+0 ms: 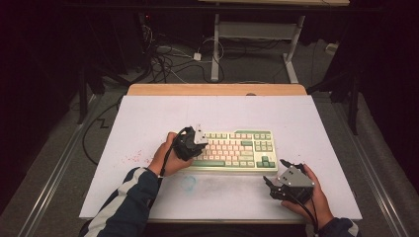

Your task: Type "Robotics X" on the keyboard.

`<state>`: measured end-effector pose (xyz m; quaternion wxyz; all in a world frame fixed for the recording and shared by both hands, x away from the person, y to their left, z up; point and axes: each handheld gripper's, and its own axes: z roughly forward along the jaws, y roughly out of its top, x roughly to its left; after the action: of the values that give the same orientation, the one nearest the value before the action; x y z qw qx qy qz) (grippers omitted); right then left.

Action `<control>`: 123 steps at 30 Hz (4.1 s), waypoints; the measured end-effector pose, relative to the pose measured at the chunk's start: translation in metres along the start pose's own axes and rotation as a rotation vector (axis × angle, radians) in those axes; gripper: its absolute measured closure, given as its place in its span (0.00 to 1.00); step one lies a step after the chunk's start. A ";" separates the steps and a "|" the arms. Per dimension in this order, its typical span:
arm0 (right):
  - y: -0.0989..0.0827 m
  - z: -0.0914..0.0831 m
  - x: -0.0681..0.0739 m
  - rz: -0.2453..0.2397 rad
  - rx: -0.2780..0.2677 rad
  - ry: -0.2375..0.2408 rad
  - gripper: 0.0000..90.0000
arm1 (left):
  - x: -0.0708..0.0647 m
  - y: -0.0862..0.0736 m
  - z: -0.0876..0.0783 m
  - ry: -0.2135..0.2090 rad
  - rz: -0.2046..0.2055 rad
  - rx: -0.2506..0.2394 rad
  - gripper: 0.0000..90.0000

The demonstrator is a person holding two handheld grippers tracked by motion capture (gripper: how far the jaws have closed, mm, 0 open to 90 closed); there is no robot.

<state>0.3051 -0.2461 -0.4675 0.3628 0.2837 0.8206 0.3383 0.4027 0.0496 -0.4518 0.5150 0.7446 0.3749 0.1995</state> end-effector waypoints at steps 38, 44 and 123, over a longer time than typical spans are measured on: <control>0.003 0.005 0.000 0.008 0.000 0.017 0.27 | 0.016 -0.027 -0.072 0.061 0.056 -0.195 0.21; 0.004 0.006 0.000 0.011 0.001 0.023 0.27 | 0.023 -0.038 -0.084 0.087 0.050 -0.199 0.21; 0.130 0.137 0.033 -0.063 0.115 0.302 1.00 | 0.027 -0.082 -0.101 0.116 0.006 -0.077 0.21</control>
<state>0.4228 -0.0955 -0.4512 0.2288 0.2240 0.8923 0.3181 0.3220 0.1477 -0.4895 0.5200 0.7125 0.3939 0.2583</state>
